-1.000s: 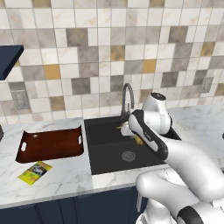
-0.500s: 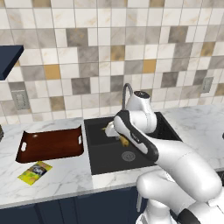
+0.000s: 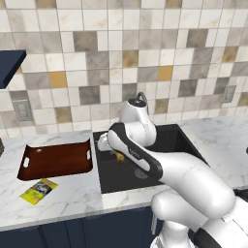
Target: Pick up all produce items and place them in the sink. Turn on the sink faucet to wash them. Then turn the sink off and put them in the tray.
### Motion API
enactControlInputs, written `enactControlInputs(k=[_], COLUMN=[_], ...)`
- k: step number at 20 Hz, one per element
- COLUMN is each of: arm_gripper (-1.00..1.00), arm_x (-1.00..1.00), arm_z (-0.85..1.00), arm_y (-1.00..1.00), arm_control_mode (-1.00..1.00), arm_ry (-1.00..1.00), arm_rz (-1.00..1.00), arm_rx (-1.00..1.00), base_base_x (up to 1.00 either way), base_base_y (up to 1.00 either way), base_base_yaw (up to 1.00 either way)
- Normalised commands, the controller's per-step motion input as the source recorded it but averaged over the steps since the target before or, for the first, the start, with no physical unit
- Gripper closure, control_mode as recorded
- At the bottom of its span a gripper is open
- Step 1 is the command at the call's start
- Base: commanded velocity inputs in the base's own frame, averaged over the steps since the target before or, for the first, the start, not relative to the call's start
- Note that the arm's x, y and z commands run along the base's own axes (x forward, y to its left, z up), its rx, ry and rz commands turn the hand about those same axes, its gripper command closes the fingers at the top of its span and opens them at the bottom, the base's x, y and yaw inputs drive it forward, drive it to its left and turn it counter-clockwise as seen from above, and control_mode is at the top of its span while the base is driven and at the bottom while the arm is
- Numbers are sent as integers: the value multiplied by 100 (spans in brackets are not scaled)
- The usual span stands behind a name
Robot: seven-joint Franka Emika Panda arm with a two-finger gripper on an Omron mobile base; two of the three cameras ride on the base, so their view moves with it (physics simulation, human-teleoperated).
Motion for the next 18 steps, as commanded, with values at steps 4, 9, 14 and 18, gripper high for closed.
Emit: enactControlInputs(k=[4, 9, 14, 18], arm_gripper=[100, 100, 100, 100], arm_x=[23, 29, 32, 44], arm_z=[25, 4, -2, -3], arm_y=[51, 51, 39, 24], arm_control_mode=[-100, -100, -100, -100], arm_ry=[0, 0, 0, 2], arm_rz=[0, 0, 0, 0], arm_rx=[0, -2, -4, 0], base_base_x=[0, 0, 0, 0], base_base_y=[0, 0, 0, 0], base_base_yaw=[0, 0, 0, 0])
